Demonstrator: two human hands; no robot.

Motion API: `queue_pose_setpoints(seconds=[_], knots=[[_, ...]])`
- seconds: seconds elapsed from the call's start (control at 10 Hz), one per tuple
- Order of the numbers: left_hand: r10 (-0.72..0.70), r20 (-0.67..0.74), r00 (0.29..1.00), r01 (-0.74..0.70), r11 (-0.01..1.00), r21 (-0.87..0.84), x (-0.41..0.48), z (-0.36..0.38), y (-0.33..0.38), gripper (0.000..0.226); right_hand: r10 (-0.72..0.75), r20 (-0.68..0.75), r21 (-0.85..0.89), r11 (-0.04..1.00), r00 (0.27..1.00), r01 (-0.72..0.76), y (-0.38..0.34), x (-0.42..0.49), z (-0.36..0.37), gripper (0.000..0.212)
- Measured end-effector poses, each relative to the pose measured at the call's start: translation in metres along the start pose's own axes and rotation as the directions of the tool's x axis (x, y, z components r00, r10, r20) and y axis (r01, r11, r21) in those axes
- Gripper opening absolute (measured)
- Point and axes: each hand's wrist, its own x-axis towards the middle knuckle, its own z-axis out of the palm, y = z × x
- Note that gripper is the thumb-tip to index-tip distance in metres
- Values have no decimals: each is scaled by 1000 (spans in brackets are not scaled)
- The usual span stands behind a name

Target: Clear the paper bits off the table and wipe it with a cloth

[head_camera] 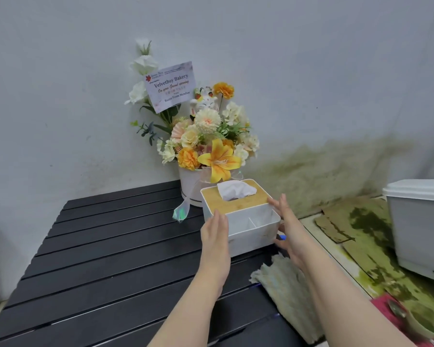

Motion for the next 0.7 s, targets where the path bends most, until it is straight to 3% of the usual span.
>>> queue_pose_setpoints(seconds=[0.3, 0.5, 0.6, 0.7], knots=[[29, -70, 997, -25, 998, 57, 4, 14, -12, 86, 5, 40, -26, 1000, 999, -4, 8, 16, -17, 60], [20, -56, 998, -17, 998, 63, 6, 8, -13, 82, 14, 42, -29, 999, 999, -13, 6, 17, -10, 66], [5, -41, 999, -2, 997, 74, 5, 2, -11, 77, 49, 54, -67, 997, 997, -46, 2, 9, -9, 74], [0, -58, 998, 5, 996, 94, -5, -8, -2, 51, 5, -10, -64, 998, 1000, -5, 2, -10, -9, 57]])
